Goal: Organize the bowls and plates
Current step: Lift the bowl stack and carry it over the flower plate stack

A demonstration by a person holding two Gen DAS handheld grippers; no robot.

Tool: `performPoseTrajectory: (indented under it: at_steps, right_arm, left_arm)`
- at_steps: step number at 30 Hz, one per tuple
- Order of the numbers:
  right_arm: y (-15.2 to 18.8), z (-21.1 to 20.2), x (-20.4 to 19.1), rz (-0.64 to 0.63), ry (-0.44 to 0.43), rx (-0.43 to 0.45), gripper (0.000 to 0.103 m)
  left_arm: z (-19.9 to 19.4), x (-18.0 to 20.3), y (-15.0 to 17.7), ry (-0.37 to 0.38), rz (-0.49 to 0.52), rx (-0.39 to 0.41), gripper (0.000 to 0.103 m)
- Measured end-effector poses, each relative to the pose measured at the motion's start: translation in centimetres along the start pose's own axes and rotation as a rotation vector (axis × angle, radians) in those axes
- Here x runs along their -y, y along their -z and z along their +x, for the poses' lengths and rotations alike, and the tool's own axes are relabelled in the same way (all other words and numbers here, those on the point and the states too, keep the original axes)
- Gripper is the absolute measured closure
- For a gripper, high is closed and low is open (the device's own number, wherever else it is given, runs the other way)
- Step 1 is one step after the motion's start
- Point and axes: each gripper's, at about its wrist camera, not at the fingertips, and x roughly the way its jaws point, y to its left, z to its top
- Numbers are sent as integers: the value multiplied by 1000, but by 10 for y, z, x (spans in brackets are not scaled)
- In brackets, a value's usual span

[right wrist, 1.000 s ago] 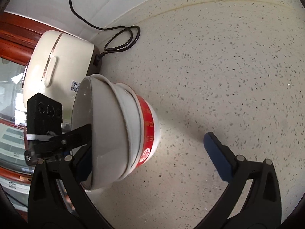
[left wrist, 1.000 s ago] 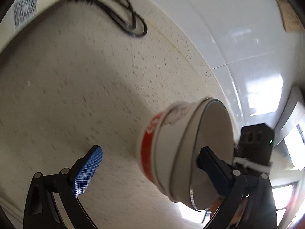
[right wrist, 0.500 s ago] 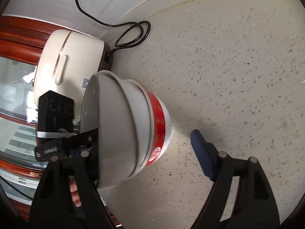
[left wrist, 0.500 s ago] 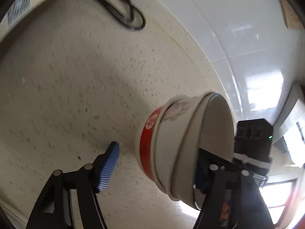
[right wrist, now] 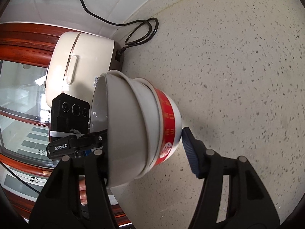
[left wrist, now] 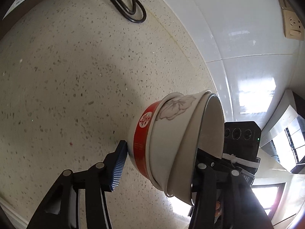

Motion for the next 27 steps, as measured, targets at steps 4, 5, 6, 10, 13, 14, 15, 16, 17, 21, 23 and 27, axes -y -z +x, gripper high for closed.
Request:
performPoseTrajectory:
  at_steps: [4,5,6,10,13,14,15,16,17,21,23,27]
  right_arm:
    - [4,0,-2,7,11,-14,40]
    - [5,1,-2,8,12,-16,40]
    - [7,1,-3,10,14,-20,40]
    - [12,3,-8,10,14,-30,40]
    - [18,1,-14,2,10,-33,40]
    - [20,1,-17,-2,10,-34,40]
    - [21,1,-19,-7,10,-38,40]
    - [22,4,-23,-8,12,-39,40]
    - [24,5,-27,-12,10,-43,40]
    - [29,10,-42,-32,-2,-56,40]
    - [32,15,-53,-46,-5,-64,40]
    - [37,20,-68,-75,-10,-91,40]
  left_arm:
    - [4,2,4,4,-10,-3,52]
    - [3,2,6,2,-10,-3,52]
    - [2,2,8,-1,-12,-5,52]
    - [-5,0,16,-5,-7,-9,52]
    - [-10,2,21,-5,-4,0,52]
    - [-13,2,23,-4,-3,3,52]
    - [-14,2,24,-3,-4,6,52]
    - [-16,3,26,-4,-4,9,52]
    - [-20,3,28,-5,-4,13,52]
    - [-39,2,40,-11,-4,39,52]
    - [-48,0,45,-12,-8,53,52]
    - [-66,-3,53,-16,-13,76,52]
